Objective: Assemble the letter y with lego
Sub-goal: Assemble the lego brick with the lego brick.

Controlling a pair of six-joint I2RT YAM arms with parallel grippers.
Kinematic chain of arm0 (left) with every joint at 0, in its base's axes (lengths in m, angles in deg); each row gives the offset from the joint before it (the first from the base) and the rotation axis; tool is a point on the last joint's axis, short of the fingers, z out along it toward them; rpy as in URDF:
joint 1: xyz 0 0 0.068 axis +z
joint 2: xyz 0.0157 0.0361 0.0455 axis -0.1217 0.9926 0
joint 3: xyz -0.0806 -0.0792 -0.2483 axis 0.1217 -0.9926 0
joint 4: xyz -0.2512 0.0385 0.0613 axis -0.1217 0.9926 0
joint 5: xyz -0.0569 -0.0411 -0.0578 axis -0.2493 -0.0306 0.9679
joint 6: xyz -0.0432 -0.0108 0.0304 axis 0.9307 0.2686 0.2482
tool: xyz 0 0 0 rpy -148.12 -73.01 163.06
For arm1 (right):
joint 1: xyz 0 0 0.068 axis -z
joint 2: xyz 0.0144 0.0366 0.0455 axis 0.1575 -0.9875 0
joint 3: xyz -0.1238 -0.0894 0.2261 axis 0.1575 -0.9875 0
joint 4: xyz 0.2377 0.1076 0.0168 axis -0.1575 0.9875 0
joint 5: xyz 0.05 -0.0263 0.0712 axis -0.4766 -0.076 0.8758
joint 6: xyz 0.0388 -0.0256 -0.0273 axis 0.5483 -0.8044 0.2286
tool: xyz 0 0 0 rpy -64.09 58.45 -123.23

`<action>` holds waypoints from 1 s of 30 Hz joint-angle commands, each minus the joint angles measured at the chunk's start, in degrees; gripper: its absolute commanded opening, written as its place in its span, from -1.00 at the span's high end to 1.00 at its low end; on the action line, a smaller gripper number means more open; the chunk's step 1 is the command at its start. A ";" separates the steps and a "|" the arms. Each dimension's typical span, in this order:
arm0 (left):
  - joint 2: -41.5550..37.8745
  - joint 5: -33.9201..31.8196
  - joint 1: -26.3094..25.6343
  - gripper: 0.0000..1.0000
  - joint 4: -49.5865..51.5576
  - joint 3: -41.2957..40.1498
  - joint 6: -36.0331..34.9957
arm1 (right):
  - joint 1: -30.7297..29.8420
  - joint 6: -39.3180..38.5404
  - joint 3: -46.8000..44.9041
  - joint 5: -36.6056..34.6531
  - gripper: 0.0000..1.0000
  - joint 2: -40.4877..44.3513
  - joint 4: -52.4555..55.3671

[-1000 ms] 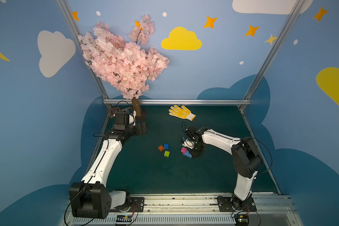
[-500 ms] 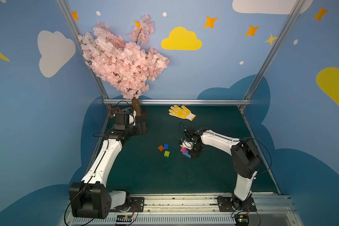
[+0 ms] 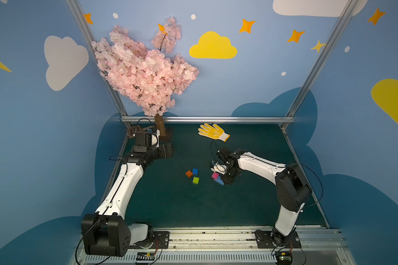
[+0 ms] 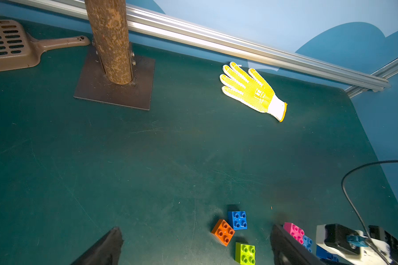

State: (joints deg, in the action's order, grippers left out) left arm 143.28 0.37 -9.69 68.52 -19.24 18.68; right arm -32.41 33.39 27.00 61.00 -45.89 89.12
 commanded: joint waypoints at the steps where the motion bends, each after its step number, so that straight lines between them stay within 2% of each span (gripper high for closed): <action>1: -0.34 0.13 -0.18 -1.00 0.68 1.34 -0.24 | -0.35 0.60 0.17 1.02 1.00 1.37 -0.24; 13: -0.57 -0.14 -0.16 -1.00 0.69 1.29 -0.30 | -0.58 0.58 -0.24 1.26 1.00 -2.36 -2.34; 30: -0.61 -0.27 -0.19 -1.00 0.72 1.18 -0.32 | -0.62 0.67 0.76 0.52 1.00 -5.11 0.80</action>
State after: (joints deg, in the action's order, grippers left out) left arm 143.28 0.31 -9.69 68.52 -19.24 18.68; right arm -32.74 33.54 27.00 61.63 -49.10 87.09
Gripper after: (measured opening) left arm 0.999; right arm 0.343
